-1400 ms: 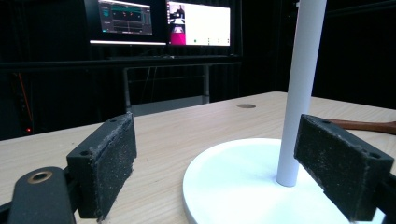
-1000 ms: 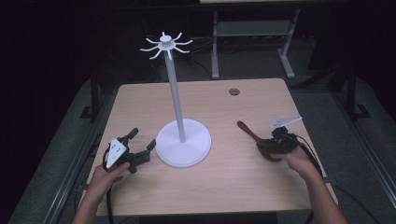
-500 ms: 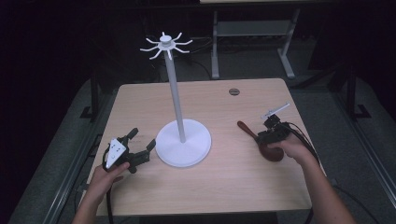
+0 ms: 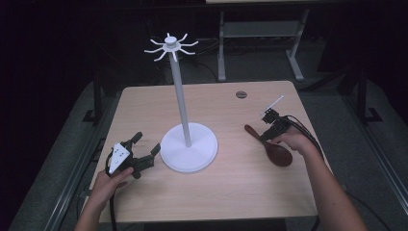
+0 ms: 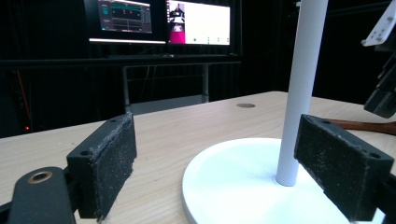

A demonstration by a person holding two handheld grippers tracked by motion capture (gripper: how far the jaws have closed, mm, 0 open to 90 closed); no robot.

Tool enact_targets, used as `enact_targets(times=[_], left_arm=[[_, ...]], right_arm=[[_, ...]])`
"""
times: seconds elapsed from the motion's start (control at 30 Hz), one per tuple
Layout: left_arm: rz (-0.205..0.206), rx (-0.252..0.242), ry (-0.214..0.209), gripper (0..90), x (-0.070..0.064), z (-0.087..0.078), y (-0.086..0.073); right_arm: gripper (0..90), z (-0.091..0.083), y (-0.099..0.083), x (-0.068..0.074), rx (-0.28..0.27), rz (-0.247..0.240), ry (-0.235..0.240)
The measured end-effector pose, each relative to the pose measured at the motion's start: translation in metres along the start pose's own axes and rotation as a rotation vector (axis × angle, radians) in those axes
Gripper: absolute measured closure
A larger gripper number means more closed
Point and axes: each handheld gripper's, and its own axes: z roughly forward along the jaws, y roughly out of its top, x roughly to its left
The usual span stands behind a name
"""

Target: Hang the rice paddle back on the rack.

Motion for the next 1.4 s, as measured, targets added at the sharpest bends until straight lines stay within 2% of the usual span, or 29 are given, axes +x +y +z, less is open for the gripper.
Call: enact_targets(times=[0.17, 0.3, 0.5, 0.63, 0.87, 1.07, 1.4], left_arm=[[0.003, 0.001, -0.002, 12.5, 0.0, 0.0, 0.0], [0.004, 0.001, -0.001, 12.5, 0.0, 0.0, 0.0], [0.002, 0.0, -0.001, 12.5, 0.0, 0.0, 0.0], [0.002, 0.0, -0.001, 12.6, 0.0, 0.0, 0.0], [0.003, 0.001, -0.002, 12.5, 0.0, 0.0, 0.0], [0.002, -0.001, -0.003, 12.5, 0.0, 0.0, 0.0], [0.004, -0.001, -0.003, 12.5, 0.0, 0.0, 0.0]], right_arm=[[58.4, 0.003, 0.007, -0.005, 0.031, 0.037, -0.029], [59.9, 0.008, 0.009, -0.008, 0.047, 0.043, -0.015], [60.8, 0.017, 0.011, -0.011, 0.083, 0.034, 0.007], [64.9, 0.022, 0.015, -0.011, 0.122, 0.014, 0.027], [72.2, 0.028, 0.019, -0.011, 0.175, 0.0, 0.028], [74.4, 0.031, 0.021, -0.008, 0.196, -0.008, 0.021], [78.1, 0.031, 0.02, -0.007, 0.195, 0.014, 0.008]])
